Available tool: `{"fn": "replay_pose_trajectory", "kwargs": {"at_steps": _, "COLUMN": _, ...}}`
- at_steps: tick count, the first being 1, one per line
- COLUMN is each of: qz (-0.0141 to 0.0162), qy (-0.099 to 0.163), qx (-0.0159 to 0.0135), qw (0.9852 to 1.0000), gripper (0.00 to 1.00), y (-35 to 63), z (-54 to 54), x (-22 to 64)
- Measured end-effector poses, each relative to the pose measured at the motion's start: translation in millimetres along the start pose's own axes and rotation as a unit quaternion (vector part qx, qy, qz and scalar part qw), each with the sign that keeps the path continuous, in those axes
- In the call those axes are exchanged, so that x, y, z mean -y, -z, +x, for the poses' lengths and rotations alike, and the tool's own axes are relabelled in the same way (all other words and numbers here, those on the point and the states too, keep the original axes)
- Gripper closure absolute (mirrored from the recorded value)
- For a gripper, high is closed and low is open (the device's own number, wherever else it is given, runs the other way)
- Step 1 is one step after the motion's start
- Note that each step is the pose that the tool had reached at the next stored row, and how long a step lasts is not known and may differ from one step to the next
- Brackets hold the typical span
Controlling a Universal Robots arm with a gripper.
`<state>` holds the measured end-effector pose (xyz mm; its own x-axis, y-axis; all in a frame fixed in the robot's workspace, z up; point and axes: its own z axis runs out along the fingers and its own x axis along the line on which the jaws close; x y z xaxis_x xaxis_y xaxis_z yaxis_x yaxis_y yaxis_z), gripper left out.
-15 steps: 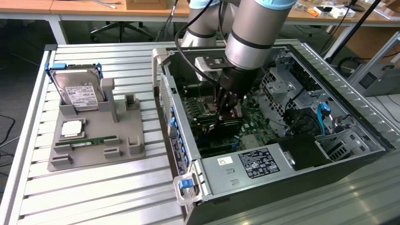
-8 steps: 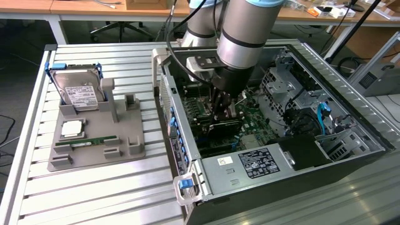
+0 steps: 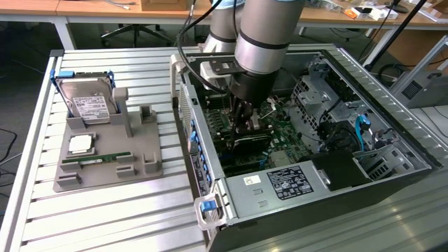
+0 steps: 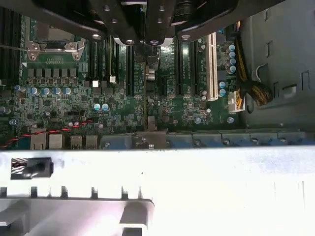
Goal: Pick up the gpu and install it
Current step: 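Press down on the gpu until it lock into place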
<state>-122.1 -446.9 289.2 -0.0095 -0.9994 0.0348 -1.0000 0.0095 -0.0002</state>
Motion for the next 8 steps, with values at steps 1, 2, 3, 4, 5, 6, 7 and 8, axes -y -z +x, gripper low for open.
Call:
{"fn": "replay_pose_trajectory", "kwargs": {"at_steps": 1, "qz": 0.0019, "qy": 0.000, "qx": 0.0000, "qw": 1.0000, "gripper": 0.89, "y": 1.2, "z": 0.1, "x": -1.5}}
{"fn": "replay_pose_trajectory", "kwargs": {"at_steps": 2, "qz": 0.0041, "qy": 0.000, "qx": 0.0001, "qw": 1.0000, "gripper": 0.89, "y": 2.2, "z": 0.1, "x": -3.5}}
{"fn": "replay_pose_trajectory", "kwargs": {"at_steps": 3, "qz": 0.0054, "qy": 0.000, "qx": 0.0002, "qw": 1.0000, "gripper": 0.89, "y": 2.7, "z": 0.2, "x": -5.0}}
{"fn": "replay_pose_trajectory", "kwargs": {"at_steps": 4, "qz": 0.0071, "qy": 0.000, "qx": 0.0002, "qw": 1.0000, "gripper": 0.89, "y": 3.1, "z": 0.2, "x": -7.3}}
{"fn": "replay_pose_trajectory", "kwargs": {"at_steps": 5, "qz": 0.0087, "qy": 0.000, "qx": 0.0003, "qw": 1.0000, "gripper": 0.89, "y": 3.3, "z": 0.2, "x": -10.0}}
{"fn": "replay_pose_trajectory", "kwargs": {"at_steps": 6, "qz": 0.0101, "qy": 0.000, "qx": 0.0005, "qw": 0.9999, "gripper": 0.89, "y": 3.3, "z": 0.2, "x": -12.4}}
{"fn": "replay_pose_trajectory", "kwargs": {"at_steps": 7, "qz": 0.0114, "qy": 0.000, "qx": 0.0005, "qw": 0.9999, "gripper": 0.89, "y": 3.4, "z": 0.3, "x": -15.0}}
{"fn": "replay_pose_trajectory", "kwargs": {"at_steps": 8, "qz": 0.0126, "qy": 0.000, "qx": 0.0005, "qw": 0.9999, "gripper": 0.89, "y": 3.4, "z": 0.3, "x": -17.8}}
